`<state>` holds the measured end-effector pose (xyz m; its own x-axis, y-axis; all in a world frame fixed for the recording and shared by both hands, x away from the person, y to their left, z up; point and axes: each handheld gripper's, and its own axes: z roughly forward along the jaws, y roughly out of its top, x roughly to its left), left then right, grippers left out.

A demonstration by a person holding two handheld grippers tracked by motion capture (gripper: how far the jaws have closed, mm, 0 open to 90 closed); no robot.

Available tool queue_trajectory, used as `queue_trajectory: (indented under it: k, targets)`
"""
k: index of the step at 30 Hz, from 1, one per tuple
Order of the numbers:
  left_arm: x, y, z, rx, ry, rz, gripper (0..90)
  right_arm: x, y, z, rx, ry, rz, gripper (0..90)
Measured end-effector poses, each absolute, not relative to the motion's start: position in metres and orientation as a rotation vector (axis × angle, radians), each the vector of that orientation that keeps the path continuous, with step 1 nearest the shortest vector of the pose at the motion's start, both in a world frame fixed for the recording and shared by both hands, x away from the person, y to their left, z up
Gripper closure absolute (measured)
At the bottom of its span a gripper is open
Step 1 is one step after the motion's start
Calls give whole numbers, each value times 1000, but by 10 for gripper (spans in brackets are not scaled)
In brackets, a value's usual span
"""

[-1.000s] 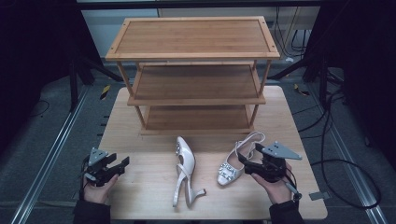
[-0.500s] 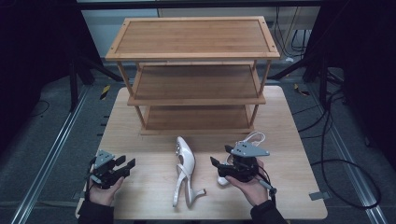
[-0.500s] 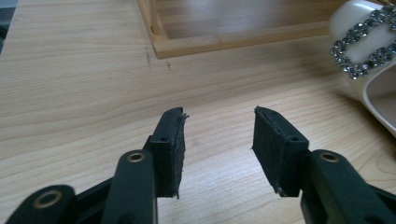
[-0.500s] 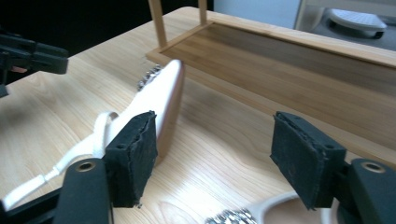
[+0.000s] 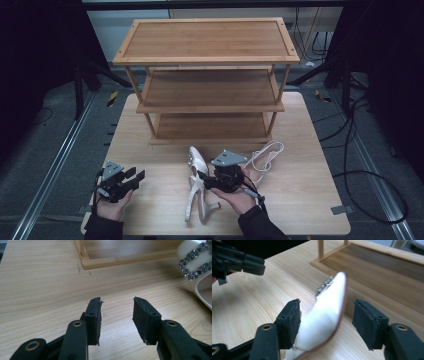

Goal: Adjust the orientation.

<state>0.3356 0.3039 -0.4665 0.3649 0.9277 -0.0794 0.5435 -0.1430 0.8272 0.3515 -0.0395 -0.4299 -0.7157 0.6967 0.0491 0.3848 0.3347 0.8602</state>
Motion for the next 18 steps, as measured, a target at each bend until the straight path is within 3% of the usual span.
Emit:
queue_trajectory:
  k: [8, 18]
  targets:
    - [336, 304, -467, 1814, 1284, 590, 559, 360, -21, -441, 945, 2285, 1277, 526]
    - [336, 304, -467, 1811, 1282, 592, 553, 362, -20, -446, 941, 2267, 1209, 576]
